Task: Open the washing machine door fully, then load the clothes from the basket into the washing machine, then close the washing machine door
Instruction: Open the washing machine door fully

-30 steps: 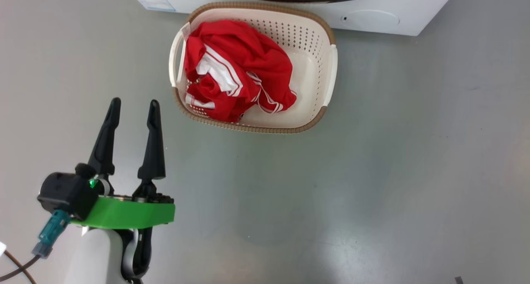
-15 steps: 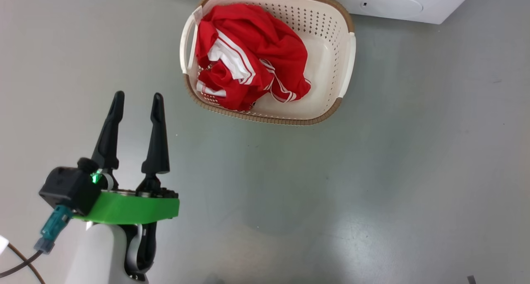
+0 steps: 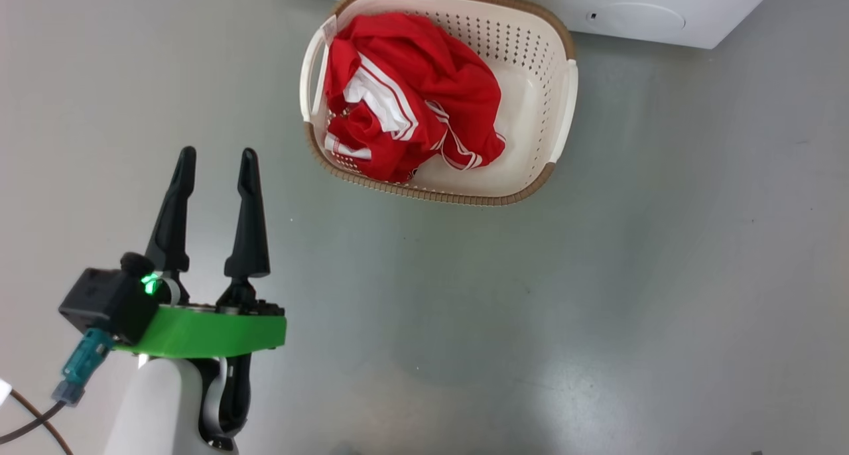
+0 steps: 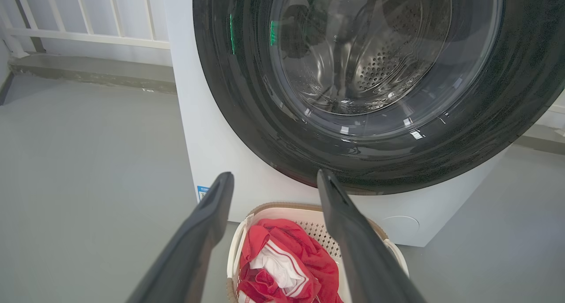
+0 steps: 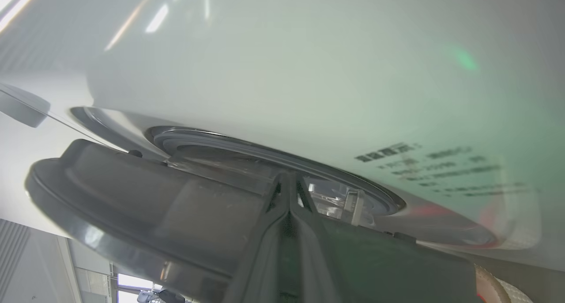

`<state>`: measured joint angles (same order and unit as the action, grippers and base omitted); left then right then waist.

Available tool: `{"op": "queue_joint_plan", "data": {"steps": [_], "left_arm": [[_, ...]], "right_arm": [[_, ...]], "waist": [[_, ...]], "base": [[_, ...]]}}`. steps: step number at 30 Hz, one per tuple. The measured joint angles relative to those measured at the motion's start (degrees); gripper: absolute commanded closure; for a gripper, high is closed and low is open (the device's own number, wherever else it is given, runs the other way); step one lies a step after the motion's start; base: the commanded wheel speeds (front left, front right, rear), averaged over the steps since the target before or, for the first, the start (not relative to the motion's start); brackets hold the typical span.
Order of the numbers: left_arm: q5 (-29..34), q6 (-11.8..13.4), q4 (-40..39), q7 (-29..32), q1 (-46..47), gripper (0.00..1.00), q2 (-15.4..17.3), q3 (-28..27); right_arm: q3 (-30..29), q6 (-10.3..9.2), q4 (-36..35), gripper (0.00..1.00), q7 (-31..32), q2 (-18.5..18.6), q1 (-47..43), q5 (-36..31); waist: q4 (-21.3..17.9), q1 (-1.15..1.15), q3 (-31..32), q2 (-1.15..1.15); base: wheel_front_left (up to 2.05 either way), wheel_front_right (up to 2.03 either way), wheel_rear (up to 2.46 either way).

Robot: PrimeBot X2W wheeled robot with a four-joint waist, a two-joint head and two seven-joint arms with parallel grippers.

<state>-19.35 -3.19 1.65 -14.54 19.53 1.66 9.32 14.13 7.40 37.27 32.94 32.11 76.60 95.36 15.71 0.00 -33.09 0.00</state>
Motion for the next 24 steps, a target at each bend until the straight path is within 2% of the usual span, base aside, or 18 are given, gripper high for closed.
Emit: {"op": "queue_joint_plan", "data": {"steps": [6, 24], "left_arm": [[0.0, 0.0, 0.3, 0.0, -0.1, 0.0, 0.0, -0.1], [2.0, -0.6, 2.4, 0.0, -4.5, 0.0, 0.0, -2.5]], "right_arm": [[0.1, -0.01, 0.1, 1.0, 0.8, -0.6, -2.1, 0.0], [-0.2, -0.01, -5.3, 1.0, 5.0, -3.8, -16.9, 1.1]], "waist": [[-0.2, 0.0, 1.6, 0.0], [-1.5, 0.0, 10.1, 0.0]], "base": [[0.0, 0.0, 0.0], [0.0, 0.0, 0.0]]}}
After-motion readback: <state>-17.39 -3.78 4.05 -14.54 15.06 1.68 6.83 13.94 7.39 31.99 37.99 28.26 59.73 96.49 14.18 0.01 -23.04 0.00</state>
